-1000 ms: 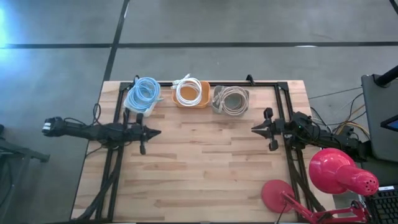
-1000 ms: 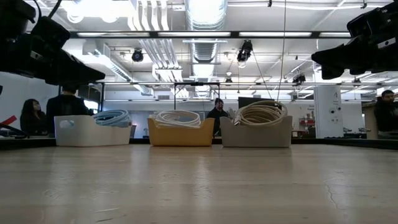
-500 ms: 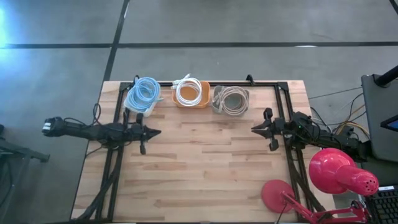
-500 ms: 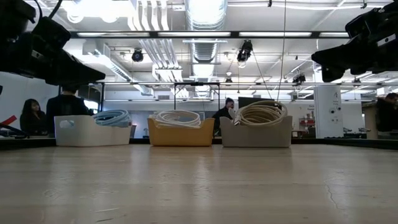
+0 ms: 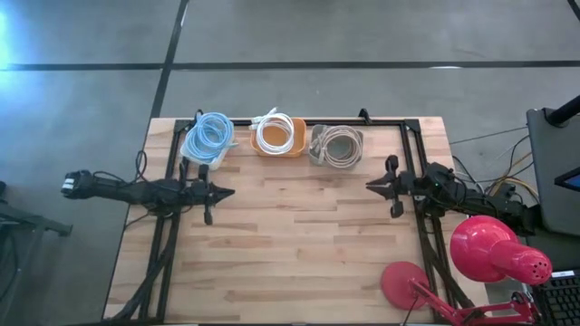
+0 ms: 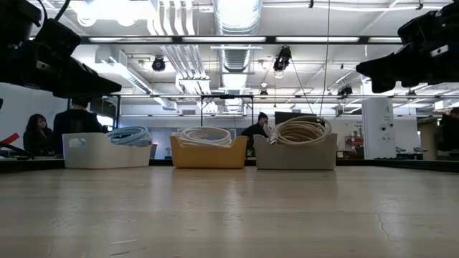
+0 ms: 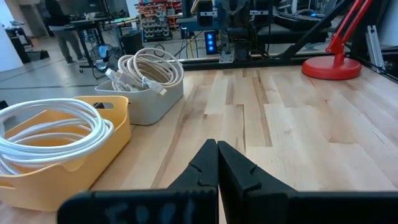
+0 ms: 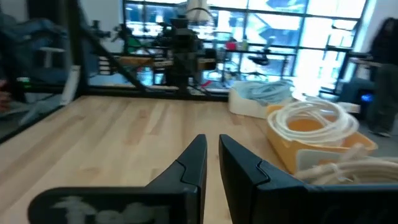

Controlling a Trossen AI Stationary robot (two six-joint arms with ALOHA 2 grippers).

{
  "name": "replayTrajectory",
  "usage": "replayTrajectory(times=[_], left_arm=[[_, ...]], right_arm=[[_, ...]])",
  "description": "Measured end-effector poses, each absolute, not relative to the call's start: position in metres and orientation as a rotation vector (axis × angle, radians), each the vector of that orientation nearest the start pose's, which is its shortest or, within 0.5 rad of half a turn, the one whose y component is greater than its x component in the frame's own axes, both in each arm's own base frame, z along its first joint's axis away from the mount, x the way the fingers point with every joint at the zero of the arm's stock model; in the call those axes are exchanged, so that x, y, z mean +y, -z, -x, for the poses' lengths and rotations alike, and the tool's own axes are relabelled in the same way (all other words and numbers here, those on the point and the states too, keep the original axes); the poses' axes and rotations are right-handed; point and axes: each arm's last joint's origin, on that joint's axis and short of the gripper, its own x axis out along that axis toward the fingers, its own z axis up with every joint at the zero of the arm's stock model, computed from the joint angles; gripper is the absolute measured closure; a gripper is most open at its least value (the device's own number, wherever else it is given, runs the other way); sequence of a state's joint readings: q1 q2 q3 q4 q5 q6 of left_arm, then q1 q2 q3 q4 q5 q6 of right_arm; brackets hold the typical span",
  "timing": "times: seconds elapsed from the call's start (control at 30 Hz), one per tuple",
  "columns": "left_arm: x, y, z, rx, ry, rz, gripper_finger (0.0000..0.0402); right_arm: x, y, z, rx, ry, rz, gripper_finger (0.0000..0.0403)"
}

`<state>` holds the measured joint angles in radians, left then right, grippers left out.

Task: Sort HDMI cables
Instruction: Return to Home Position

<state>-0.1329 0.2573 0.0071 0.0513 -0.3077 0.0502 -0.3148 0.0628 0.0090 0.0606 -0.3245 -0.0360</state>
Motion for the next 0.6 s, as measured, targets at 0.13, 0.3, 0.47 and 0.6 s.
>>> replayTrajectory(times=[0.13,0.3,0.47,0.6], left_arm=[[-0.0059,-0.1493,-0.1106,0.199,-0.169,-0.093,0.0401],[-0.0059,-0.1493,-0.1106,0.198,-0.170,-0.091,0.0401],[-0.0060,-0.1493,-0.1106,0.198,-0.170,-0.091,0.0401],[-0.0060,-0.1493,-0.1106,0.198,-0.169,-0.092,0.0401]], right_arm=[[-0.0241,-0.1671,-0.0975,-0.003,0.060,0.013,0.0364],[-0.0242,-0.1670,-0.0975,-0.003,0.064,-0.033,0.0364],[-0.0242,-0.1670,-0.0975,-0.004,0.064,-0.044,0.0364],[-0.0242,-0.1672,-0.0975,-0.004,0.064,-0.044,0.0364]])
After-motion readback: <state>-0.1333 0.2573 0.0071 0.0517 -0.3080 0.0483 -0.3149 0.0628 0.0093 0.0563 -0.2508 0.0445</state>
